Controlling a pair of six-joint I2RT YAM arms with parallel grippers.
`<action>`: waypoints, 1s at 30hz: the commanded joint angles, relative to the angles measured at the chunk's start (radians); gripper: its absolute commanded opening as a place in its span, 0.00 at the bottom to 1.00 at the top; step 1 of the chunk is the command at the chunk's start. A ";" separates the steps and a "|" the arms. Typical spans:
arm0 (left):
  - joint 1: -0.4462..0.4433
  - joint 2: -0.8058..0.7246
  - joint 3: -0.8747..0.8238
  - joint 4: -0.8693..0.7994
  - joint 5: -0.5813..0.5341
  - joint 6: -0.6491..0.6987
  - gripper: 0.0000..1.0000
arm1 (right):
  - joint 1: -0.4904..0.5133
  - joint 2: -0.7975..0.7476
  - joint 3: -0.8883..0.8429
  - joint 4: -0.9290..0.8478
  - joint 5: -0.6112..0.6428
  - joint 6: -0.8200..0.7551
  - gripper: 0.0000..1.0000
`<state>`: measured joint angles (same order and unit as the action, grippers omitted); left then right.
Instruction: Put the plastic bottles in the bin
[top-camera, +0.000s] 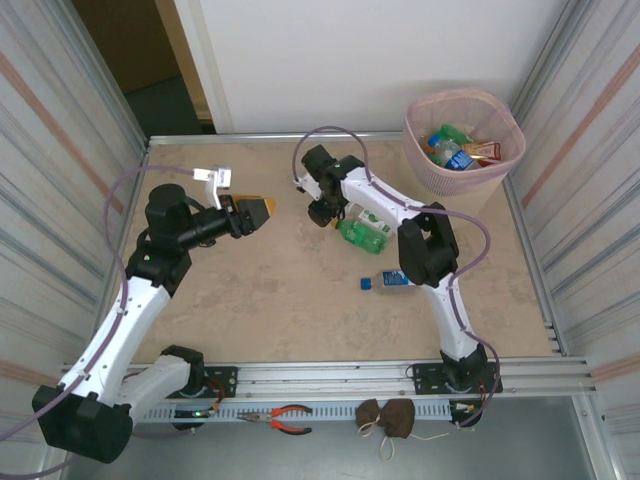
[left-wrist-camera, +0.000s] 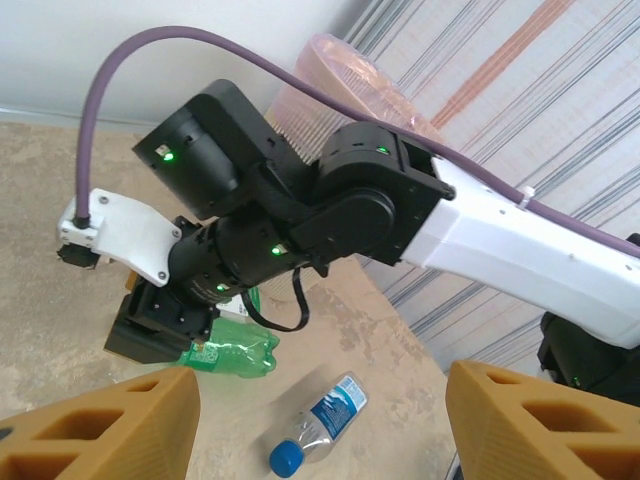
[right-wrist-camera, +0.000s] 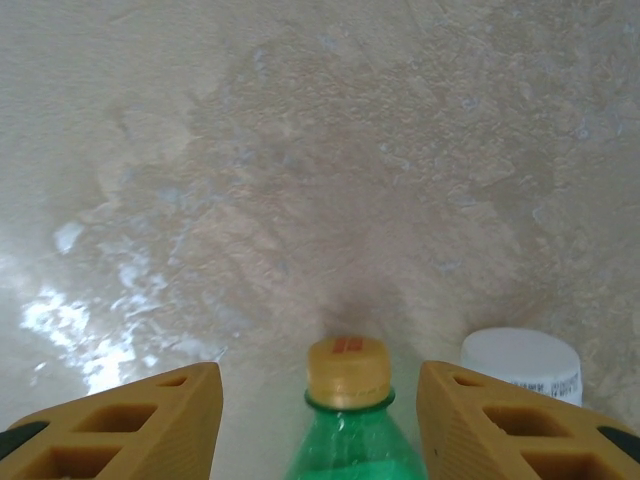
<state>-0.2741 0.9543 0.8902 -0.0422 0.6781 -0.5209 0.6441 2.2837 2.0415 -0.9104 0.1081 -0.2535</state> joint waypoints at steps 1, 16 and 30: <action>0.009 -0.017 -0.009 -0.016 -0.012 0.015 0.66 | 0.003 0.056 0.063 -0.058 0.077 -0.049 0.54; 0.009 -0.016 -0.022 -0.007 -0.014 0.005 0.66 | -0.004 0.170 0.115 -0.124 0.079 -0.095 0.54; 0.010 -0.011 -0.028 0.014 -0.011 -0.011 0.66 | -0.003 0.169 0.115 -0.178 0.094 -0.121 0.48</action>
<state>-0.2741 0.9543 0.8707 -0.0551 0.6678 -0.5240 0.6411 2.4393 2.1319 -1.0485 0.1871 -0.3527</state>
